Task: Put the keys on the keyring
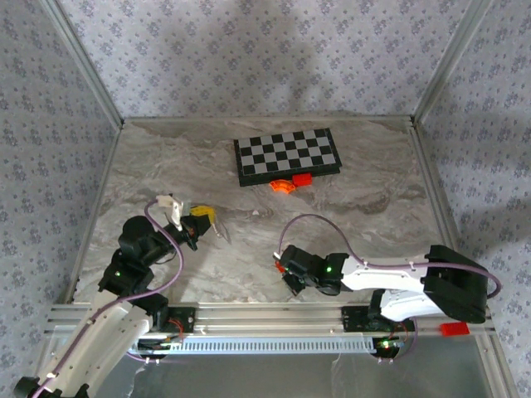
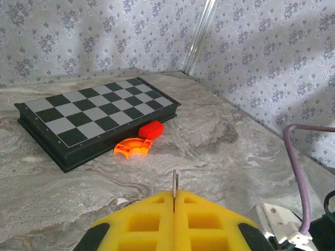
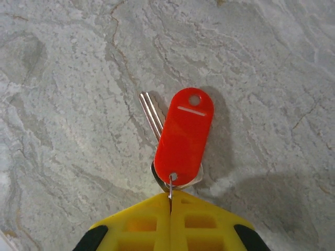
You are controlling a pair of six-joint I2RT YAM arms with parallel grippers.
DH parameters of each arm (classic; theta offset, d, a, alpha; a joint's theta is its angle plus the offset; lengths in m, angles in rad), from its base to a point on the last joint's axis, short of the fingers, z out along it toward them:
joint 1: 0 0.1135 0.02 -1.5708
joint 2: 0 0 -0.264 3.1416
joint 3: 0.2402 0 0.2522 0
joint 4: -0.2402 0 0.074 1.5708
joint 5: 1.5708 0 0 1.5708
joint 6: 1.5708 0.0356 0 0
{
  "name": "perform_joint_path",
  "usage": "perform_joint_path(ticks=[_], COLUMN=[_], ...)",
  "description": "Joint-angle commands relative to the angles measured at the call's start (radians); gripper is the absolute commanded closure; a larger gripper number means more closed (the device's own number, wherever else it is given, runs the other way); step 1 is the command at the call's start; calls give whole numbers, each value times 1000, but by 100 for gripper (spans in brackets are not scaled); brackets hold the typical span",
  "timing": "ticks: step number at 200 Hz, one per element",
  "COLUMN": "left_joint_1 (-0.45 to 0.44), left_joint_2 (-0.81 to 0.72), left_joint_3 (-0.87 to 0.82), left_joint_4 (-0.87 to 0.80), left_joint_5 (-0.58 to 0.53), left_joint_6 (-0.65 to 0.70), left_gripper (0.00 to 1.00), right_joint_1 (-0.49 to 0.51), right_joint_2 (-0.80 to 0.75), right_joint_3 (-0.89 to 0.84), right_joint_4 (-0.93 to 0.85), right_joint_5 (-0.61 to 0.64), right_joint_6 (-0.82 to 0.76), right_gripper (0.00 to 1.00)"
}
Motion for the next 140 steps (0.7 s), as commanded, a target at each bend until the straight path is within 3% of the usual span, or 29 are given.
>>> perform_joint_path(ticks=[1,34,70,102,140], left_joint_1=[-2,-5,-38,-101,-215], left_joint_2=[-13,-13,-7,16,49], left_joint_3=[7,19,29,34,46], left_joint_4=[49,46,53,85,69], left_joint_5=[18,46,80,122,103], left_joint_6=[-8,-14,-15,-4,56], left_gripper=[100,100,100,100,100], right_joint_1=[-1,-19,-72,-97,-107], right_joint_2=[-75,-231,-350,-397,-393], right_joint_3=[38,69,134,208,328], right_joint_4=[-49,-84,-129,-170,-264], right_joint_5=[8,-70,-245,-353,-366], right_joint_6=[-55,-146,-304,-405,-497], right_gripper=[100,100,100,100,100])
